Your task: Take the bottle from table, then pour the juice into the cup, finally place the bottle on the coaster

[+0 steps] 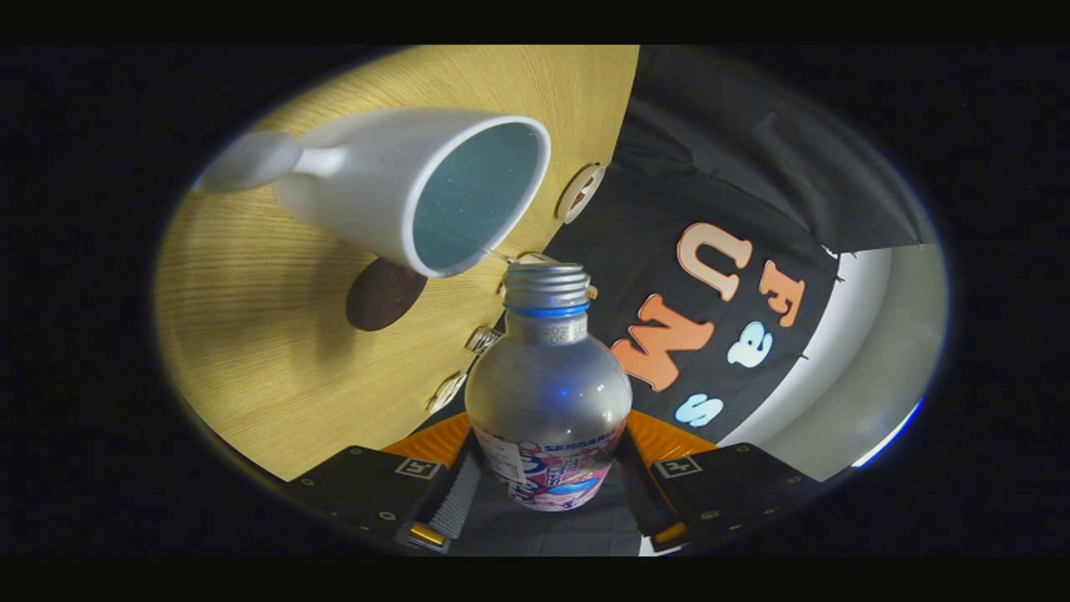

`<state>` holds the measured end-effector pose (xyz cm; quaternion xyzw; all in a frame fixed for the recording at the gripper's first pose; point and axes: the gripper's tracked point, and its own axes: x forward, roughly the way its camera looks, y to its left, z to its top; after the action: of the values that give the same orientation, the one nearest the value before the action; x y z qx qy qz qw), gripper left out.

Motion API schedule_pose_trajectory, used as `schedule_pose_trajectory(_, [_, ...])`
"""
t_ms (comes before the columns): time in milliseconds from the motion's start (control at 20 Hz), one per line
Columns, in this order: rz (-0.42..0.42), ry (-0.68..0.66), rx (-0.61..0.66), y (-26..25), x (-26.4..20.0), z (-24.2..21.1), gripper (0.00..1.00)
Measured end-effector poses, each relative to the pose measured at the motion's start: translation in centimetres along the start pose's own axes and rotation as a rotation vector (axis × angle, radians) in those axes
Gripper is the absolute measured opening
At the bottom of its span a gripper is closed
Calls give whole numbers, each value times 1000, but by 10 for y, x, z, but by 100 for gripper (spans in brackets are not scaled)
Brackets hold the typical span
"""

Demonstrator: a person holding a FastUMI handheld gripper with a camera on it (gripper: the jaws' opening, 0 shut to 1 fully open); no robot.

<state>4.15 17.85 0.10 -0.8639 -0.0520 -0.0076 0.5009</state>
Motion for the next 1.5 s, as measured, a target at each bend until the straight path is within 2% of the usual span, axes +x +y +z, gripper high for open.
schedule_pose_trajectory(850, [0, -8, -19, 0, -6, 4, 77])
schedule_pose_trajectory(1100, [2, -3, 40, 2, -8, 4, 77])
schedule_pose_trajectory(1300, [31, 0, 150, 10, -10, 3, 77])
schedule_pose_trajectory(1500, [71, 15, 390, 19, -16, -5, 77])
